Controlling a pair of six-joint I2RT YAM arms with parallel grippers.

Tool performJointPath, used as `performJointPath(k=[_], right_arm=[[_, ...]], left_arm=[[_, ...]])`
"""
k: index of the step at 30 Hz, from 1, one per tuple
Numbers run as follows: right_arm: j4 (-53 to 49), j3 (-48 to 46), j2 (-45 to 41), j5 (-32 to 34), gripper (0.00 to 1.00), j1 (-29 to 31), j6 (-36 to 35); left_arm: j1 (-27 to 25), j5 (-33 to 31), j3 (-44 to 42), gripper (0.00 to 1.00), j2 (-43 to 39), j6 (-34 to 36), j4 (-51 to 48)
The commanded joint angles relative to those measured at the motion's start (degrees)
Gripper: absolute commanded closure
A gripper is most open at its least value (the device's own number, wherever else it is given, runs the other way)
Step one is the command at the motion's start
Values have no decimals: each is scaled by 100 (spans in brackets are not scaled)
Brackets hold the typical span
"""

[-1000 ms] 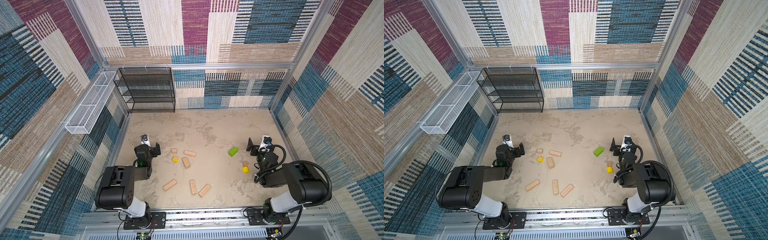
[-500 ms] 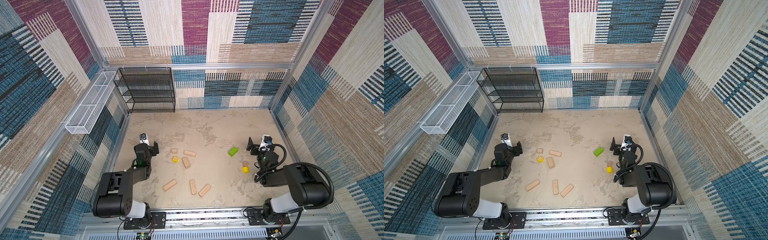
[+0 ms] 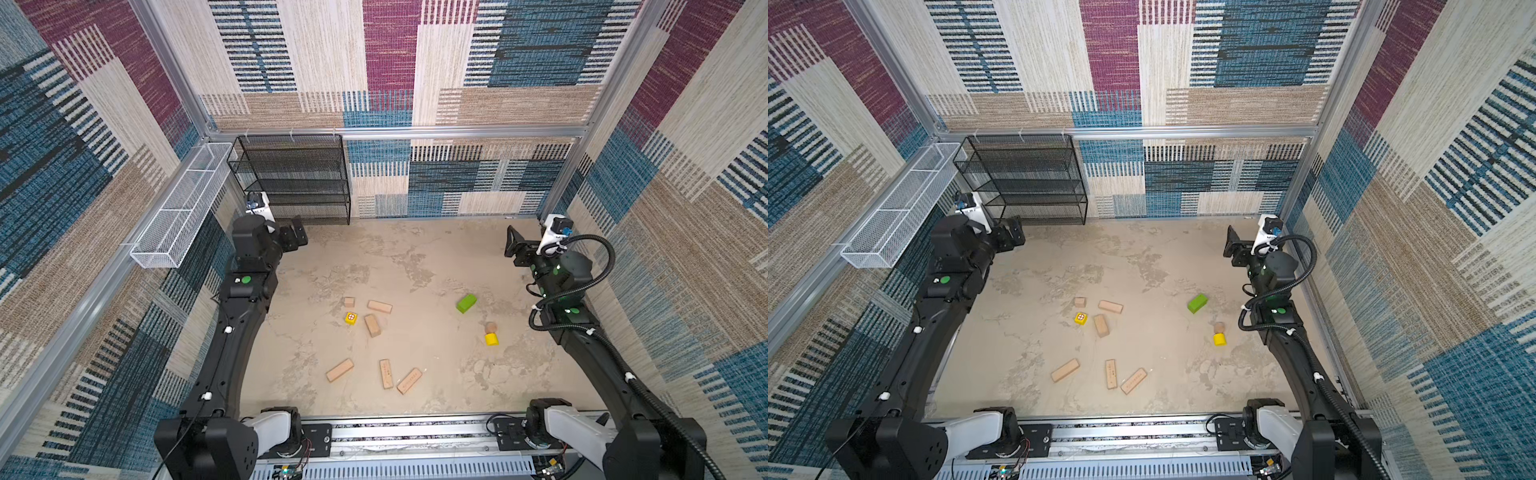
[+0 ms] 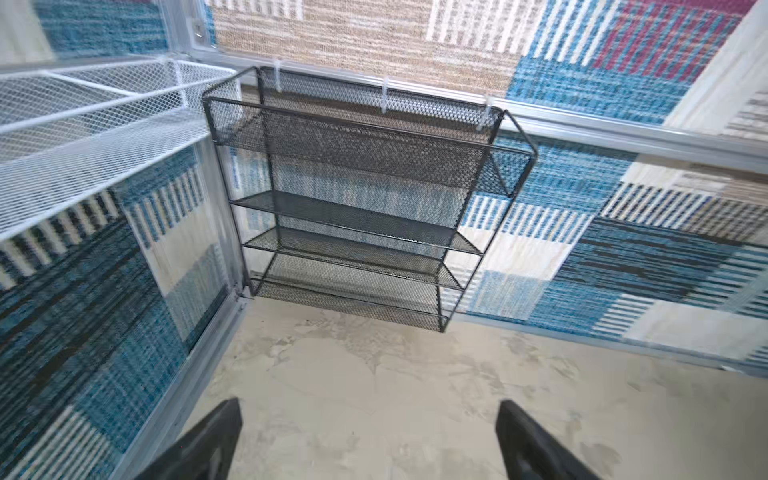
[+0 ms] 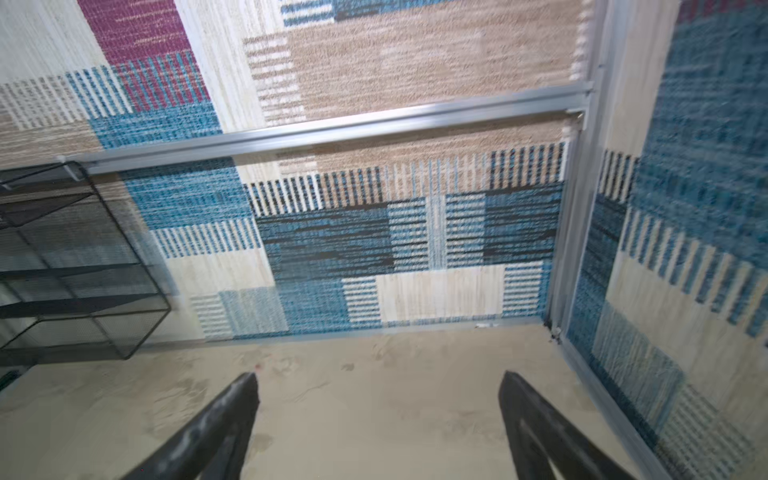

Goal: Build the wood block tower
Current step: 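Move the right gripper over the green block while the left gripper advances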

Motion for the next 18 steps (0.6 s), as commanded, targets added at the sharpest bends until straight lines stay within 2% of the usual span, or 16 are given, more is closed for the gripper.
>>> performJointPath(k=[1,4,6,8,15,18], right_arm=[[-2110,594,135,-895,12,66,540],[-3036,942,174,-817,15,313,537],[-3376,957,109,-599,16,533,584],[-3636,921,78,-535,17,689,761],[-4477,833,190,-354,24,1023,1324],[-4754,774,84,-29,24,1111,1369]], left_arm=[[-187,586,941,0,518,29,-2717],[-305,766,1294,0,792,20,-3518],[-305,858,1285,0,784,-164,-3685],[-311,1277,1141,0,656,-242,-3599],[-308,1717,-23,0,-227,-925,-2029],[-309,2031,-646,0,-700,-750,-1362]])
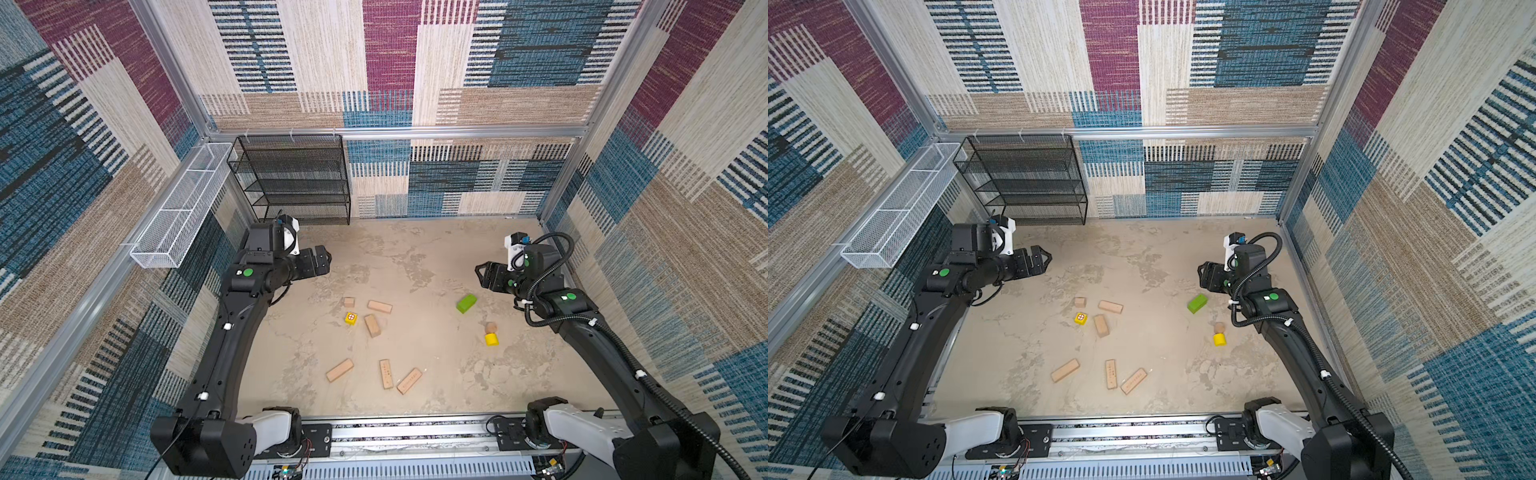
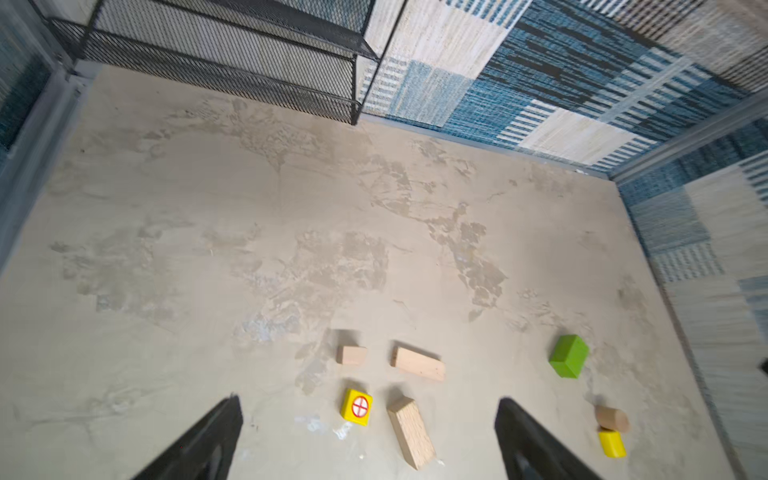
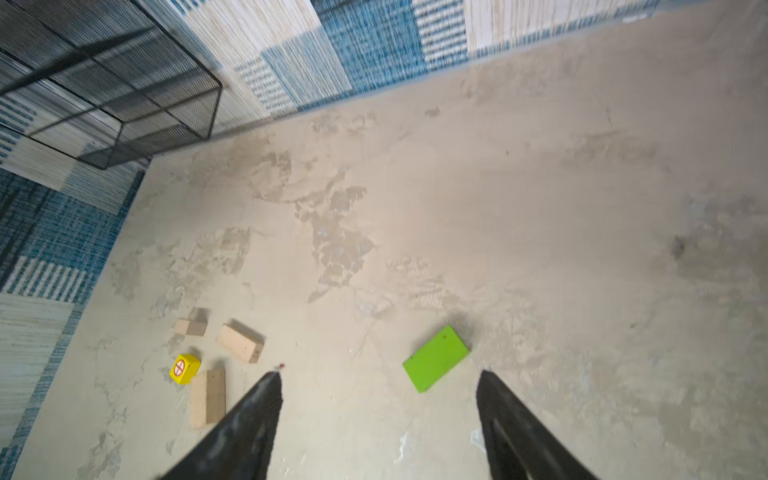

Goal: Build the wood block tower
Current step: 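Move the right gripper over the green block while the left gripper advances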

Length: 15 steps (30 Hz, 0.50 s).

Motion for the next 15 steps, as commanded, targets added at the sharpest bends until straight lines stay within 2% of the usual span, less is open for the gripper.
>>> performJointPath(k=[1,11,15], right_arm=[[-501,-36,-127,456,24,45,179],[-975,134,-223,1179,25,40,-239],[-914,314,-267,1434,33,43,-319]], left_arm=[[-2,454,-364,0,-334,91,887],[-118,981,-430,0,-526,1171,583],[-402,1071,-614,0,-617,1494,583]])
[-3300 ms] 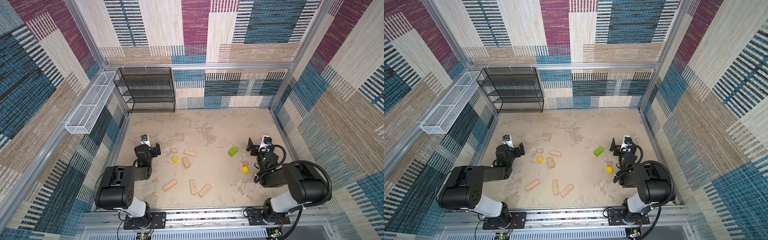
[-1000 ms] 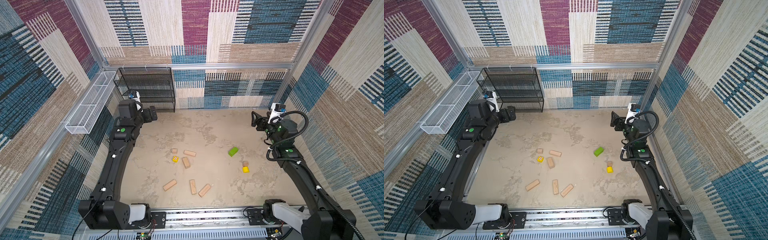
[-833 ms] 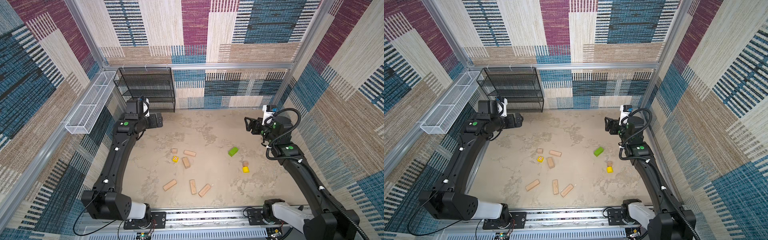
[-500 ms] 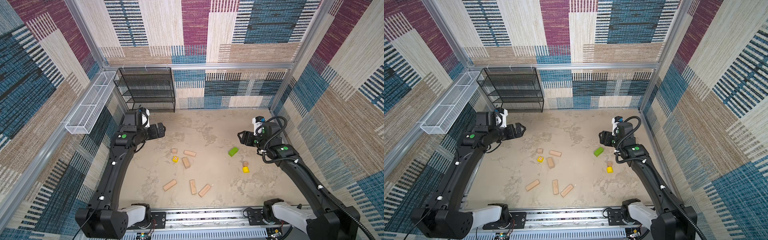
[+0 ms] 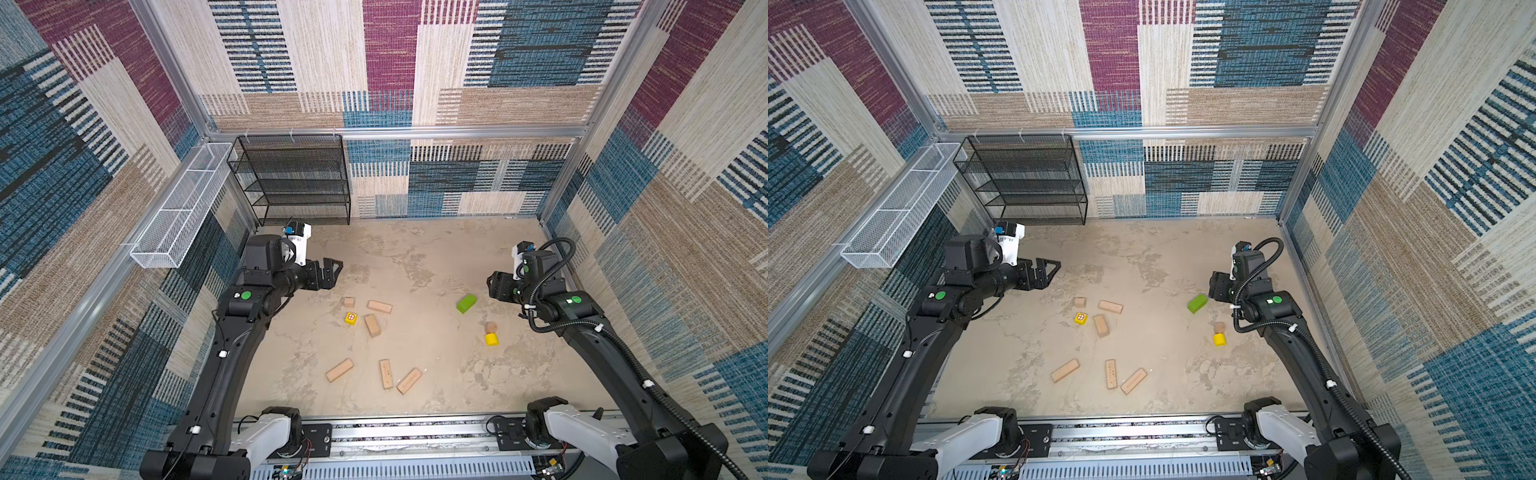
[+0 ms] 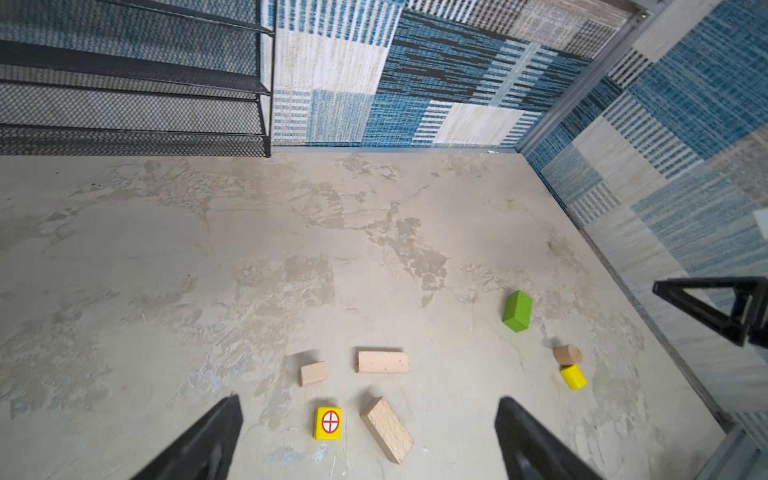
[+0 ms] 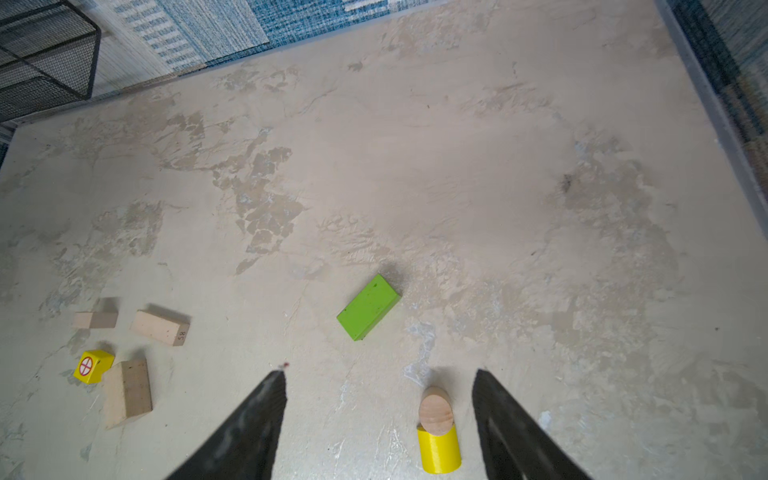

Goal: Build the wood block tower
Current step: 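Move the right gripper over the green block while the left gripper advances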

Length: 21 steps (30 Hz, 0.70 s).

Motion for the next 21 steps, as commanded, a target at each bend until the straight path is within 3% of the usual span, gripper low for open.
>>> performJointPath(k=[1,4,10,14,16,21], right_arm=[[96,154,-83,379,36,5,-63],[148,232,-199,475,37,5,121],[675,-103,-870,4,19,5,233],[347,-29,-645,-92,7,1,125],[5,54,-295,-258,7,10,32],[-390,-30,439,-658,19,36,159]], left_arm=[[-267,227,-117,0,-74,565,88],[-943,-68,-186,0,-106,1025,-60],[-1797,-238,-270,5,-33,1240,-140],[-2280,-230,-253,7,233,1275,-136],[-2480,-319,-252,8,410,1277,-140],[-2767,-232,-200,9,743,1206,-140]])
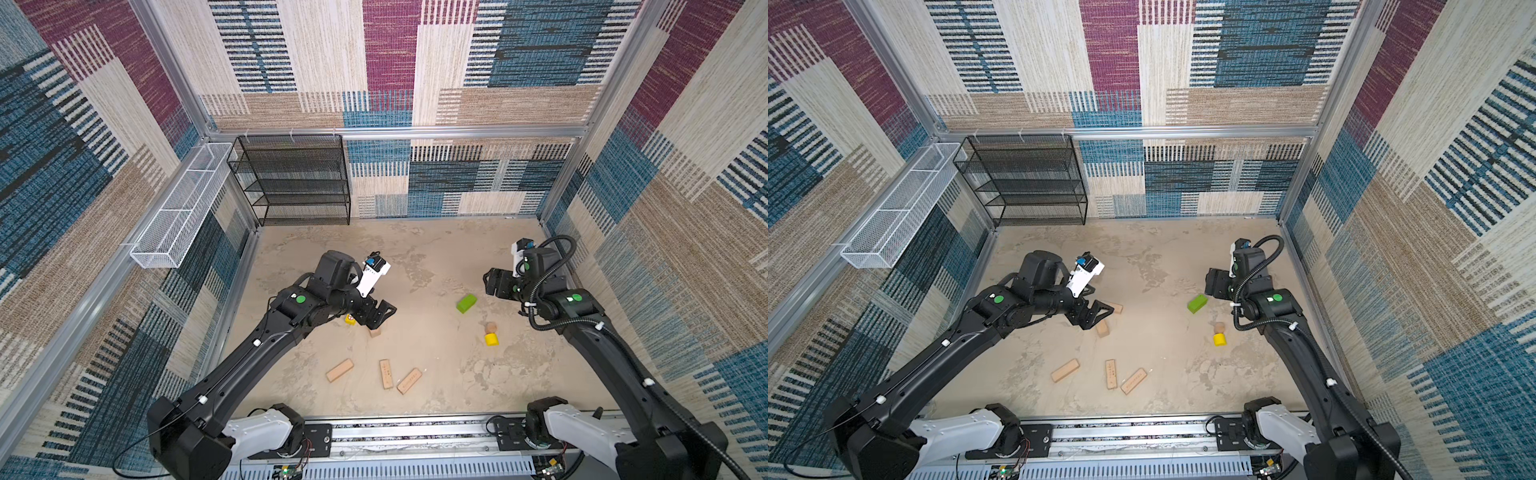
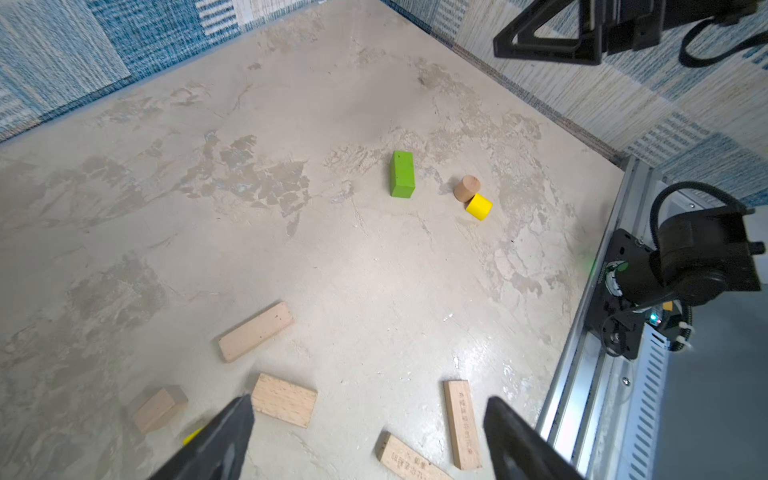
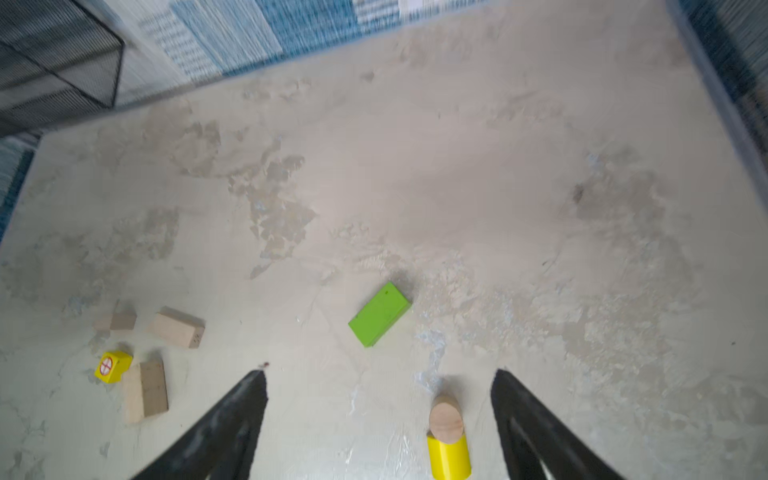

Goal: Build the wood block tower
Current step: 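Move the right gripper over the green block while the left gripper advances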

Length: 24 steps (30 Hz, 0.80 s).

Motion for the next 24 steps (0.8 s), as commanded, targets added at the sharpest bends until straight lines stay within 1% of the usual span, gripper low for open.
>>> performJointPath(k=[1,5,7,10,12,24], right_arm=[[-258,-122,254,-269,22,36,126],[176,-410,366,-42,33,60,575],[477,-557,398,-13,35,59,837],[799,-656,572,-90,35,73,1139],[933,-654,734,-110,31,95,1246],[1229,-495,1644,420,28,457,1319]], left_arm=[[-106,119,68,9,166,91,-22],[-188,200,152,11,370,74,-24],[-206,162,183,11,395,57,-20],[-213,26,167,11,362,71,-24],[-210,-107,148,11,344,93,-15],[-214,-440,130,9,234,175,-16]])
